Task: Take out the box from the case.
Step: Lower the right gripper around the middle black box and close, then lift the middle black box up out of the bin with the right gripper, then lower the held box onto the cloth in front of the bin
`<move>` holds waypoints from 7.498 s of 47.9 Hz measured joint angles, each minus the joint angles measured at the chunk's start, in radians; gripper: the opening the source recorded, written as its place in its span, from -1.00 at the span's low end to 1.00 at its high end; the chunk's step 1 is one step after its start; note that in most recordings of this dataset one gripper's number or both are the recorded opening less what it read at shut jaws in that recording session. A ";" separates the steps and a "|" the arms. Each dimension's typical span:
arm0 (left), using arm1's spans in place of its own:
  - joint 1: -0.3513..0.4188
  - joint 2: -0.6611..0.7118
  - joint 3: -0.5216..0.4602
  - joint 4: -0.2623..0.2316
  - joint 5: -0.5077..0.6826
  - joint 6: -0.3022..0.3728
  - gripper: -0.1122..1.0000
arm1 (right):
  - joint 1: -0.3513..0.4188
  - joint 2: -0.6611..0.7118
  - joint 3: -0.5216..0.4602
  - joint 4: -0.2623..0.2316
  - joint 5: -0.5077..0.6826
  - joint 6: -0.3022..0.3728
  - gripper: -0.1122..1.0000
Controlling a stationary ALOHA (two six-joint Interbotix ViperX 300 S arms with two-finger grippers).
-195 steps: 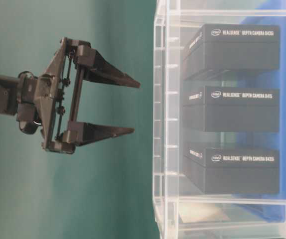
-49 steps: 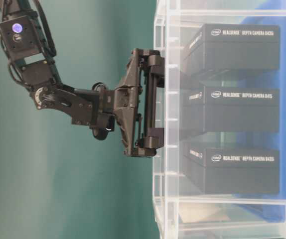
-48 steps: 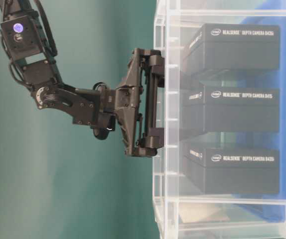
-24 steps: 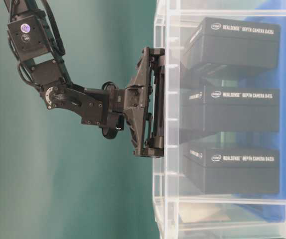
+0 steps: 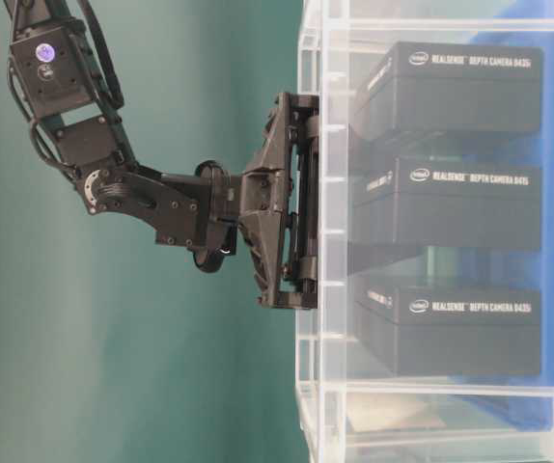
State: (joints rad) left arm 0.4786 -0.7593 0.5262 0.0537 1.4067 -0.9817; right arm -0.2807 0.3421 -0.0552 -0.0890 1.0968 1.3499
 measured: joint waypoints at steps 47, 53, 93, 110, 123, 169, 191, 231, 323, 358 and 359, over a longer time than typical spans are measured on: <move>0.003 0.000 0.000 0.000 0.002 0.002 0.89 | 0.014 0.002 -0.313 -0.031 0.351 -0.038 0.40; 0.003 -0.002 0.000 0.000 0.002 0.002 0.89 | 0.017 0.002 -0.357 -0.049 0.413 -0.041 0.40; 0.003 0.000 0.000 -0.002 0.009 0.000 0.89 | 0.017 -0.006 -0.577 -0.107 0.615 -0.061 0.40; 0.003 -0.002 0.000 -0.002 0.009 -0.002 0.89 | 0.018 -0.006 -0.575 -0.107 0.615 -0.060 0.40; 0.003 0.000 0.000 -0.002 0.015 -0.002 0.89 | 0.018 -0.005 -0.575 -0.109 0.615 -0.060 0.40; 0.003 0.000 0.000 -0.003 0.038 -0.003 0.89 | 0.028 -0.005 -0.577 -0.120 0.615 -0.044 0.40; 0.003 -0.002 0.002 -0.003 0.074 -0.002 0.89 | 0.156 -0.005 -0.577 -0.118 0.658 0.055 0.40; 0.003 -0.025 0.000 -0.003 0.117 -0.003 0.89 | 0.525 -0.006 -0.577 -0.129 0.723 0.439 0.40; 0.003 -0.018 0.003 -0.003 0.104 -0.003 0.89 | 0.502 0.002 -0.023 -0.023 0.141 0.532 0.40; 0.003 -0.018 0.003 -0.003 0.098 -0.006 0.89 | 0.506 0.002 -0.014 -0.048 0.118 0.540 0.90; 0.003 -0.018 0.003 -0.003 0.098 -0.006 0.89 | 0.506 0.002 -0.015 -0.048 0.120 0.541 0.90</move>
State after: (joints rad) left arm 0.4817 -0.7777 0.5292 0.0506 1.5048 -0.9879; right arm 0.2255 0.3436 -0.0706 -0.1365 1.2164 1.8914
